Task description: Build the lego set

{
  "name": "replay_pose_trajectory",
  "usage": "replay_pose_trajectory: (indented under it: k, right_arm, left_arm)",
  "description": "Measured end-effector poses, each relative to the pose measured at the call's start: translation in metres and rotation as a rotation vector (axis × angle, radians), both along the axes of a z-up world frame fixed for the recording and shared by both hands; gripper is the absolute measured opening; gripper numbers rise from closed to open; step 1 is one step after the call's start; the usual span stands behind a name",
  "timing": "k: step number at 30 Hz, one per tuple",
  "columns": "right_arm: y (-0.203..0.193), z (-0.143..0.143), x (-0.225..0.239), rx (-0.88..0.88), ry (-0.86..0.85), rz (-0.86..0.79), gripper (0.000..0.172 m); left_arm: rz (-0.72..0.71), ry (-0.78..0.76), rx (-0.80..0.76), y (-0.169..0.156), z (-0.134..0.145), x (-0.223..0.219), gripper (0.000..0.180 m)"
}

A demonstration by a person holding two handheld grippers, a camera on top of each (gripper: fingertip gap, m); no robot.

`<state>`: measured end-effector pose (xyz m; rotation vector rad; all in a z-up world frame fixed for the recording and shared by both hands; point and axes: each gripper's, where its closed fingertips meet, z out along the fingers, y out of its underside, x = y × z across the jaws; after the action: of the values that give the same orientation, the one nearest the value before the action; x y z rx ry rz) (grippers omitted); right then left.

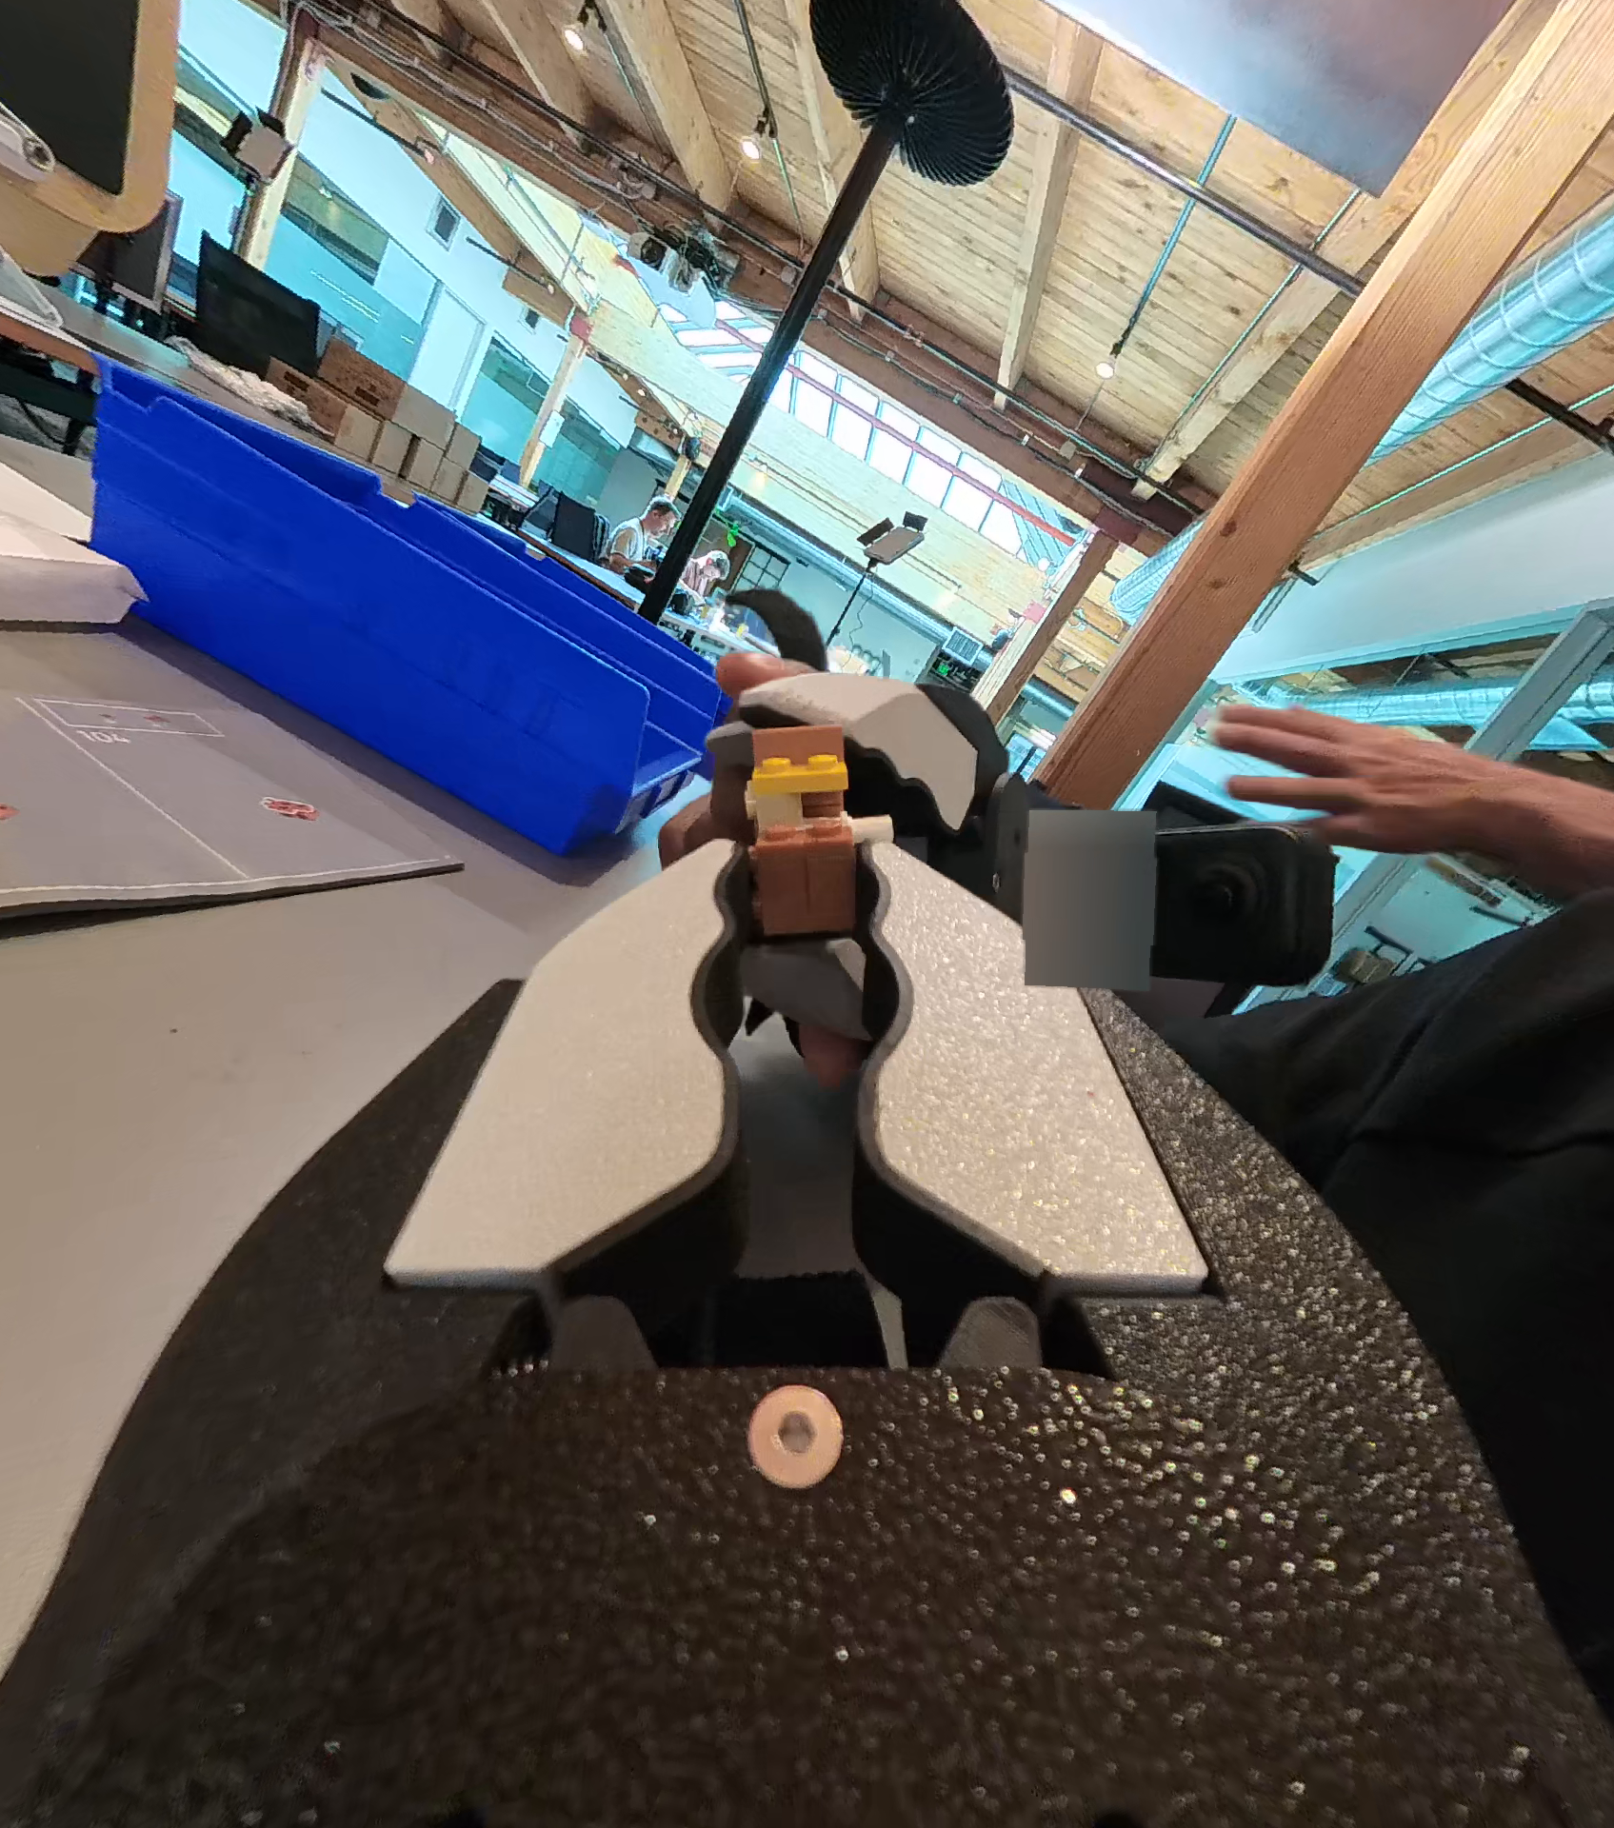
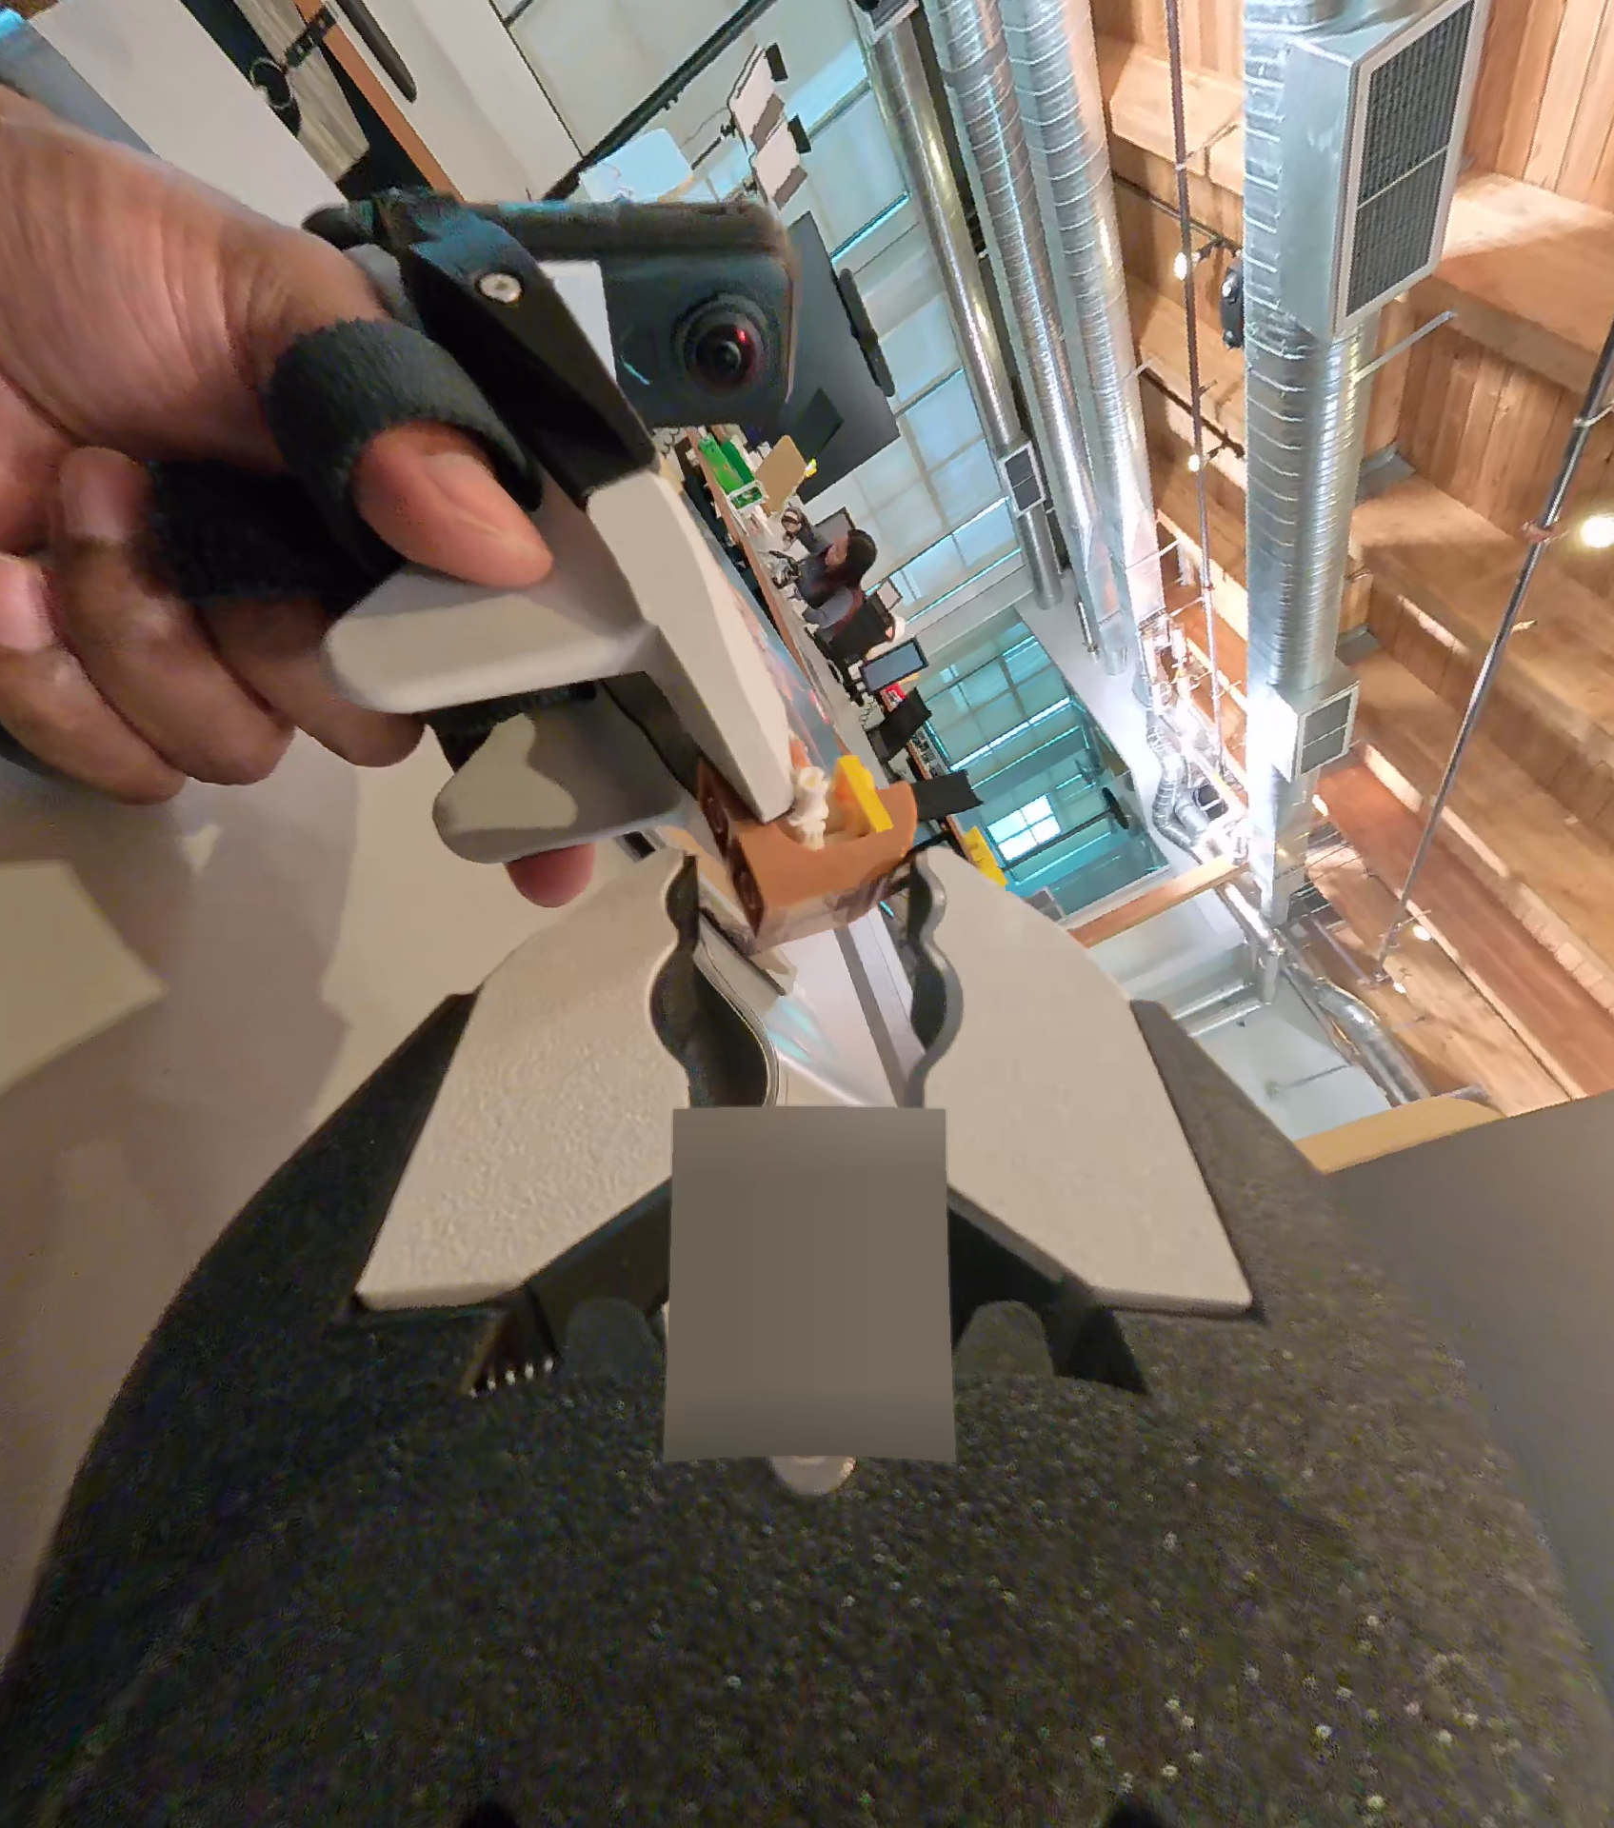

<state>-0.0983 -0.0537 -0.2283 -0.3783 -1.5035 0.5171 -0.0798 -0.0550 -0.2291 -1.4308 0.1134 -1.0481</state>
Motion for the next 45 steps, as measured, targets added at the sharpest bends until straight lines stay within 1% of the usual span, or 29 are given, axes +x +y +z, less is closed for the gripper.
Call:
replay_pose_trajectory:
  k: [5, 8, 10, 20, 26, 30, 35, 38, 40, 43, 45]
  right_arm:
    - [-0.004, 0.004, 0.002, -0.053, 0.005, 0.048, 0.042]
    - [-0.008, 0.003, 0.004, -0.072, 0.0, 0.083, 0.038]
    - [-0.008, 0.004, 0.004, -0.076, 0.0, 0.089, 0.034]
    - [-0.007, 0.003, 0.003, -0.099, -0.015, 0.102, 0.033]
    - [-0.005, 0.002, 0.002, -0.081, -0.011, 0.075, 0.034]
    - [-0.006, 0.0, 0.002, -0.059, -0.007, 0.05, 0.044]
    - [-0.001, -0.004, 0.018, -0.033, 0.014, -0.057, 0.044]
    - [0.001, 0.003, 0.036, -0.076, 0.089, -0.114, 0.04]
    - [0.002, 0.013, 0.048, -0.121, 0.147, -0.144, 0.036]
    - [0.001, 0.024, 0.062, -0.254, 0.206, -0.14, 0.03]
    - [-0.005, 0.024, 0.068, -0.316, 0.231, -0.129, 0.024]
  left_arm:
    - [-0.041, -0.029, -0.011, -0.003, 0.001, 0.001, 0.018]
    - [-0.067, -0.045, -0.02, -0.004, 0.0, 0.003, 0.019]
    - [-0.068, -0.048, -0.024, -0.004, 0.0, 0.003, 0.018]
    - [-0.062, -0.05, -0.029, -0.003, -0.001, 0.002, 0.019]
    - [-0.044, -0.043, -0.033, -0.001, -0.003, 0.001, 0.018]
    - [-0.012, -0.034, -0.006, 0.0, 0.0, -0.001, 0.019]
    - [-0.012, -0.02, 0.001, 0.0, 0.0, 0.001, 0.019]
    - [-0.011, 0.012, 0.007, 0.0, -0.001, 0.005, 0.019]
    - [-0.014, 0.039, 0.018, 0.0, -0.001, 0.011, 0.019]
    - [-0.027, 0.054, 0.029, 0.0, -0.001, 0.019, 0.019]
    - [-0.036, 0.052, 0.03, 0.001, -0.001, 0.024, 0.019]
